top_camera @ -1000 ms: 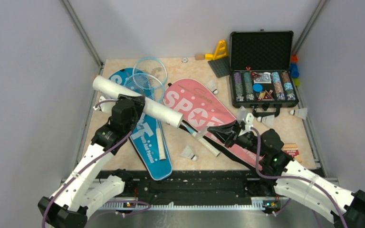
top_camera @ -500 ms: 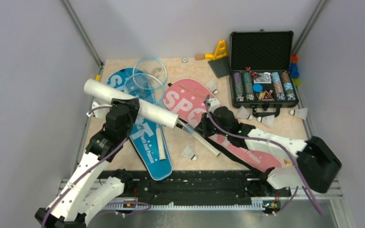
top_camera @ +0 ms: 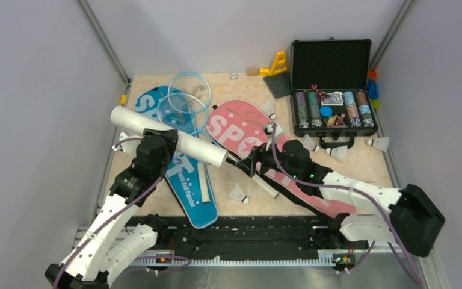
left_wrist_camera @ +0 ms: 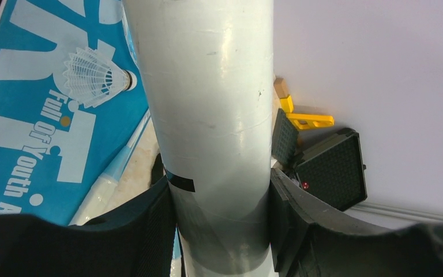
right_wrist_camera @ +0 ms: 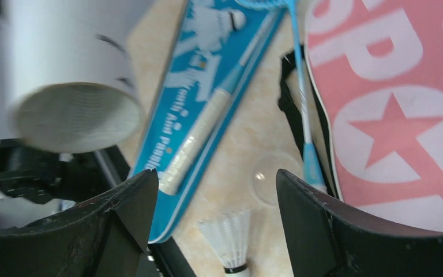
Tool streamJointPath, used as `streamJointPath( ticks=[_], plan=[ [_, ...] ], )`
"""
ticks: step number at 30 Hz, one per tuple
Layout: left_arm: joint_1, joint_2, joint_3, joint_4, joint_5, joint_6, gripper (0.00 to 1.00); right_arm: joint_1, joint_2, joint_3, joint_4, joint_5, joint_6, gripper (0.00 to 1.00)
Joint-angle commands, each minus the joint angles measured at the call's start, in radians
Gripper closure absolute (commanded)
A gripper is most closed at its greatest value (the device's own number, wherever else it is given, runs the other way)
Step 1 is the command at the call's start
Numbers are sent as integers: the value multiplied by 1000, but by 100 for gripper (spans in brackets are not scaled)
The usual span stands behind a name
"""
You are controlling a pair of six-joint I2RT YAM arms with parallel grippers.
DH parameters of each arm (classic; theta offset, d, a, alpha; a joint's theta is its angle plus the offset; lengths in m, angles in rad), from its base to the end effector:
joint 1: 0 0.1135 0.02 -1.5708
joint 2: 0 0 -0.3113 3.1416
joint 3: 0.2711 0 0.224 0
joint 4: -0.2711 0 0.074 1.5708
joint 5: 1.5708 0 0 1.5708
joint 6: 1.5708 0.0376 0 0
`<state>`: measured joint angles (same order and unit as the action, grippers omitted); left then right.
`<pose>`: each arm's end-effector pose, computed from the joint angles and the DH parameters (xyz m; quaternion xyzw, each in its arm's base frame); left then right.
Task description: Pack up the badminton gear
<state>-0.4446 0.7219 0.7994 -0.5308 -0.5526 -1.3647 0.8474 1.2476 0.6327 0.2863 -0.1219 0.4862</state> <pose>0.0917 -0.0218 0.3493 -0.4918 0.6667 -0.2580 0.4970 0.1537 0.1810 0.2973 -0.1807 0.7922 0.3982 0.4258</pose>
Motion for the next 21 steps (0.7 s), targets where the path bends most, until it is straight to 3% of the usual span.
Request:
streamJointPath(
  ticks=[1,5,11,16,18,21],
  plan=[
    [5,-12,-4,70,11,-60,70,12,-139,-83,297,-140,-30,23],
    [5,-8,-5,85,50,-62,70,12,-125,-73,363,-219,-29,25],
    [4,-6,-11,107,105,-68,70,12,-81,-38,415,-214,-54,27],
    [5,3,-31,137,167,-84,70,12,-14,1,470,-264,-55,34],
    [4,10,-31,145,185,-83,70,12,7,12,496,-273,-49,41],
    [5,21,-29,143,200,-75,65,13,9,7,540,-261,-30,71]
  ],
)
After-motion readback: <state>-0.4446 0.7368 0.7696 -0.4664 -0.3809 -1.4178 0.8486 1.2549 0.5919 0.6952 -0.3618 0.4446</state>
